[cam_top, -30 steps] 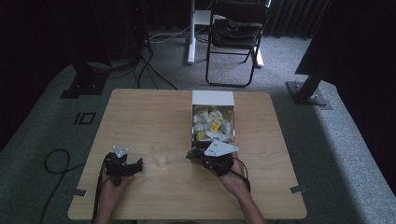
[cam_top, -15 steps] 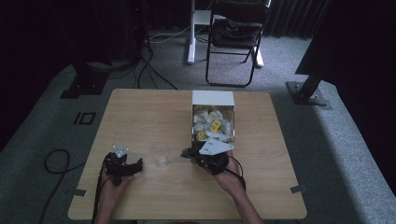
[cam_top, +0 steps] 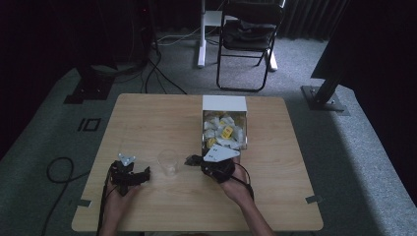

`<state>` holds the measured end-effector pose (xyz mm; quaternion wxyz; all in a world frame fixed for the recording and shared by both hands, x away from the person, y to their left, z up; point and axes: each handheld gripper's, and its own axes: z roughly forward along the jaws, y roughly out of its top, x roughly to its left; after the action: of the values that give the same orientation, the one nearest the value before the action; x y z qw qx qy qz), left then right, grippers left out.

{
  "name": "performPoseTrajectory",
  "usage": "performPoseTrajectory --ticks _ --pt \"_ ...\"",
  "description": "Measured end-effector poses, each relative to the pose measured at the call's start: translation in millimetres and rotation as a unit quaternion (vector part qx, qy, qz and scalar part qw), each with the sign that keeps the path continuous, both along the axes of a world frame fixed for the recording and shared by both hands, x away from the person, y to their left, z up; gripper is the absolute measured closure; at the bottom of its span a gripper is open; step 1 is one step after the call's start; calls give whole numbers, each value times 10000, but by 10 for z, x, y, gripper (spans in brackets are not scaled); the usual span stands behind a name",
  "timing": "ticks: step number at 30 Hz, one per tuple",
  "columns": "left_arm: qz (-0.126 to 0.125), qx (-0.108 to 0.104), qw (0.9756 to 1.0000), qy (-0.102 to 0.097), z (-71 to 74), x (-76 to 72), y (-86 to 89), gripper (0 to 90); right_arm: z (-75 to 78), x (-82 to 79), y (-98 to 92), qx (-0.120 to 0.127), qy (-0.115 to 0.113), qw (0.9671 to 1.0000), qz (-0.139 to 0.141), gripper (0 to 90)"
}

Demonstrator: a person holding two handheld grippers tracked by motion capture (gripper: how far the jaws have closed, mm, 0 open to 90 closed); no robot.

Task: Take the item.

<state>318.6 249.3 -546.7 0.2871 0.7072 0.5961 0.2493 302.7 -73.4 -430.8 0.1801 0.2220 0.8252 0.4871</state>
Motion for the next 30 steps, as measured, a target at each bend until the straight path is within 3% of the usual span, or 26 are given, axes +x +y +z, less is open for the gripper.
performPoseTrajectory --ticks 30 --pt "0 0 10000 0 0 0 0 110 51 68 208 -57 -34 10000 53 900"
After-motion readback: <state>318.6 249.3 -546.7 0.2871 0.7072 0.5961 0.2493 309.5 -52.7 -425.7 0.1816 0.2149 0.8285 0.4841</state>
